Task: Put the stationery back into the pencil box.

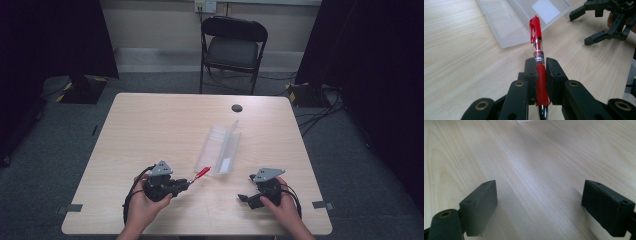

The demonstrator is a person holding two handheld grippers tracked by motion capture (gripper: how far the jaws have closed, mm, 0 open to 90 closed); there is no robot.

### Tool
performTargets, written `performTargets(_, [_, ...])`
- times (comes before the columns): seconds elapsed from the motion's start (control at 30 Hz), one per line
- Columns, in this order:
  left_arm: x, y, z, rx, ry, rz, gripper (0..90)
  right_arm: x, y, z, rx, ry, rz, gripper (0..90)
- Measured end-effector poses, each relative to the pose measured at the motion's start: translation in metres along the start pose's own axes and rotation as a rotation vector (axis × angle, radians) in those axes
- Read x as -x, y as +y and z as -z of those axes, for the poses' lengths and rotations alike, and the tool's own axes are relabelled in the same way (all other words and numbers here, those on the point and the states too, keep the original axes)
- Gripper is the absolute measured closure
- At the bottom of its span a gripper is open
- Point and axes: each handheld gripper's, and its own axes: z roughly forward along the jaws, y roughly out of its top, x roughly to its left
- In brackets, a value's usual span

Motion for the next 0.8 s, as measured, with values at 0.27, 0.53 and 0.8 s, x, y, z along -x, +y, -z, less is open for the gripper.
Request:
performTargets(0.27, [-0.007,0.004,0.000,0.000,0.033,-0.006,80.1,0.000,0.000,0.000,0.000,0.000,0.001,12.4])
performTargets(0.53, [-0.014,0.009,-0.002,0.012,0.046,0.001,80.2,0.000,0.000,0.000,0.001,0.000,0.001,12.4])
performTargets(0.8, [-0.017,0.017,-0.003,0.030,0.063,0.010,80.2,0.000,0.000,0.000,0.001,0.000,0.001,12.4])
